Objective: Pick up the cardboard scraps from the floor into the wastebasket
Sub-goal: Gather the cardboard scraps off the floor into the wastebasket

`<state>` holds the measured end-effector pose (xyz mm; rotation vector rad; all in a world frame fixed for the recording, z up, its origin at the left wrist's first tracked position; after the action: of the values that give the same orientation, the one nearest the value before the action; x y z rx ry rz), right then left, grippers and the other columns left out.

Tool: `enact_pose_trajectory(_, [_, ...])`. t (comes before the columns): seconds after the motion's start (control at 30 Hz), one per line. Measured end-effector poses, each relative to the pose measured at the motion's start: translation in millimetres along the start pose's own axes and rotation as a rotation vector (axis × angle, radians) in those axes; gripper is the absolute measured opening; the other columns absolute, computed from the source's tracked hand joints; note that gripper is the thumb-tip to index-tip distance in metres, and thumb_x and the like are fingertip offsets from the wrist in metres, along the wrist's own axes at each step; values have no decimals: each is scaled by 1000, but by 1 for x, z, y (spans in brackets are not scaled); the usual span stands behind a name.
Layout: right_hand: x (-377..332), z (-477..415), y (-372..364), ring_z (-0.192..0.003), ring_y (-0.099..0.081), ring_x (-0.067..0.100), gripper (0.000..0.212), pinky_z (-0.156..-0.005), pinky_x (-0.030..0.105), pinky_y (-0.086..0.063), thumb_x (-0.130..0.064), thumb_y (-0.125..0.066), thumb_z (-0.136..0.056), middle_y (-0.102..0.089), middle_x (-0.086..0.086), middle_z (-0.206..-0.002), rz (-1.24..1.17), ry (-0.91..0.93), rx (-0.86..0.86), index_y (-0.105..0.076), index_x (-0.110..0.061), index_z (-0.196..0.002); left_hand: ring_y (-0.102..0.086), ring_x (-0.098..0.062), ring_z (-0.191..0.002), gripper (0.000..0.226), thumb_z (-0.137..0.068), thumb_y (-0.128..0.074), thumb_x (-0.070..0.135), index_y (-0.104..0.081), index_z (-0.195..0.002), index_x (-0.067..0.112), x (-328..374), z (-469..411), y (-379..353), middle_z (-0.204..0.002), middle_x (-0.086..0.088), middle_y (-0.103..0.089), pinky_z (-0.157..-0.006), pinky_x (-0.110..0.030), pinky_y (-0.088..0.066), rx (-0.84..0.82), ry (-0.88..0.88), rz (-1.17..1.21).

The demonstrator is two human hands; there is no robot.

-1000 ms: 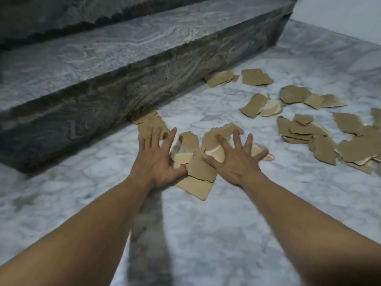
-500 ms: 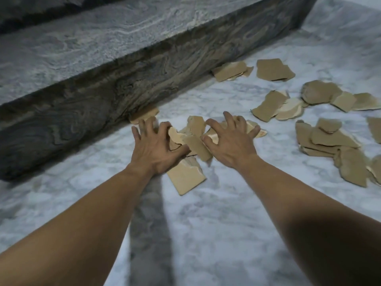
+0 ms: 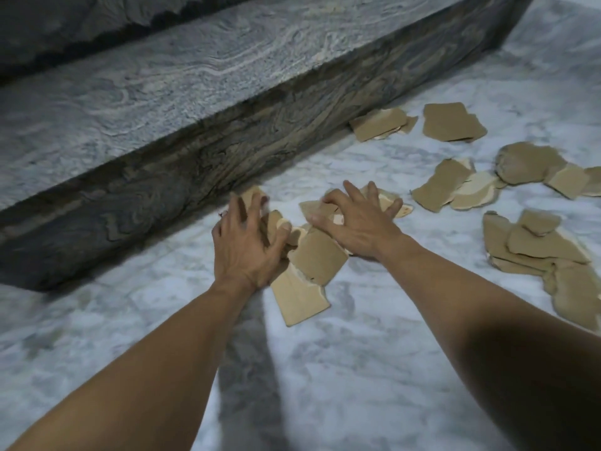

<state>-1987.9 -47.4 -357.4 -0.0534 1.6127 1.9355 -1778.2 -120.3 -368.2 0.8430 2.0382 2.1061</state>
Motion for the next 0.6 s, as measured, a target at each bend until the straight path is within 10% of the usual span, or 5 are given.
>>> enact_pose_trajectory(0.2, [7, 30, -16, -153, -7, 29, 91, -110, 74, -8, -95, -38, -73, -17, -6, -166, 200, 16, 98, -33, -36, -142, -28, -30, -141, 101, -78, -26, 90, -36, -151, 21, 2, 14, 3, -148, -5, -41, -117, -48, -19, -1, -69, -135])
enact_pose_trajectory(0.37, [12, 71, -29, -131, -39, 26, 79, -100, 54, -32, -90, -34, -80, -51, -6, -138, 263, 50, 305, -42, -30, -130, -8, -25, -154, 129, -64, -17, 104, -16, -160, 18, 4, 49, 3, -168, -4, -13, -124, -49, -9, -141, -139, -107])
enact_pose_trajectory(0.6, [22, 123, -33, -155, 16, 29, 114, -113, 71, 11, -101, -42, -62, 8, -7, -170, 59, -162, 131, -3, -51, -157, -35, -32, -128, 117, -70, -39, 91, -17, -158, 18, 7, 92, 7, -145, -9, -39, -100, -45, -32, -54, -170, -126])
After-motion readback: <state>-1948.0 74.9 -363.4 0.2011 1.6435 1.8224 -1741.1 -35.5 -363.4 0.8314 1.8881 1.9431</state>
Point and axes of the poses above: each hand's wrist, its own z-axis away from the middle knuckle, its own y-axis out of the back of the hand, x = y × z, the point moved 1 cm from there along -z, towards the middle knuckle
